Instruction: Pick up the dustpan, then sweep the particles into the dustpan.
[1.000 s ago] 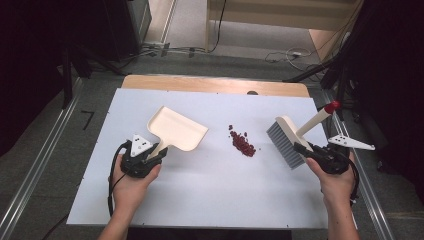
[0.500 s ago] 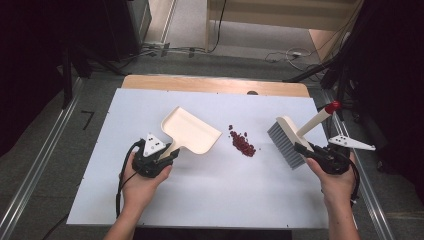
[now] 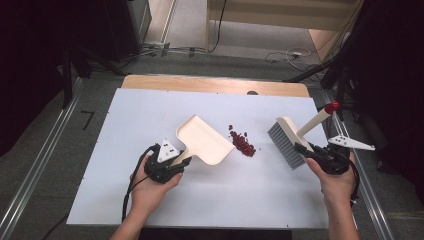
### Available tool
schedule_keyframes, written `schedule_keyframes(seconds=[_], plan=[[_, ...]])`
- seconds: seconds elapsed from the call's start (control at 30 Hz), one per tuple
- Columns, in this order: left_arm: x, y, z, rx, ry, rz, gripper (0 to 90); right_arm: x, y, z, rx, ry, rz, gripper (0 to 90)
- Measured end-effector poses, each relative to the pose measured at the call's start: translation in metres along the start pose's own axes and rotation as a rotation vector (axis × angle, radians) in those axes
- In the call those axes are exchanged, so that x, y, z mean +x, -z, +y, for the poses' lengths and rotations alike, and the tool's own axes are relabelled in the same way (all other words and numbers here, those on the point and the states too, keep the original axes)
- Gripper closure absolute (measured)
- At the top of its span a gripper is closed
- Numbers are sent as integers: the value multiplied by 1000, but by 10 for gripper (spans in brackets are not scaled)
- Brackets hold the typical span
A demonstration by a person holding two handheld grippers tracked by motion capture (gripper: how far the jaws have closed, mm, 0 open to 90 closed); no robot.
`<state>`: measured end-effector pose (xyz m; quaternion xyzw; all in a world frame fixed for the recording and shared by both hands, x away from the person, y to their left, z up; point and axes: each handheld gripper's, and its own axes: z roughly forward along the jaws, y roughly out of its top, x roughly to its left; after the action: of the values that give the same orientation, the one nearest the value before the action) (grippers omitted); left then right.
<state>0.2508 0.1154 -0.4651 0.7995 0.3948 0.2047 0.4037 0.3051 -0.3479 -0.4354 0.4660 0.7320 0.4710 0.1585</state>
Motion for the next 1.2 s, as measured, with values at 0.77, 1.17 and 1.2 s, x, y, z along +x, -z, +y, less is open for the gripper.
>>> schedule_keyframes(seconds=[0.77,1.17,1.2], plan=[[-17,-19,-8,117,-56,-108,665,13,-13,9,2,30,-28,653],[-22,-42,2,169,-87,-144,665,28,-48,28,27,120,-88,653],[-22,-44,4,170,-90,-142,665,30,-52,29,32,126,-91,653]])
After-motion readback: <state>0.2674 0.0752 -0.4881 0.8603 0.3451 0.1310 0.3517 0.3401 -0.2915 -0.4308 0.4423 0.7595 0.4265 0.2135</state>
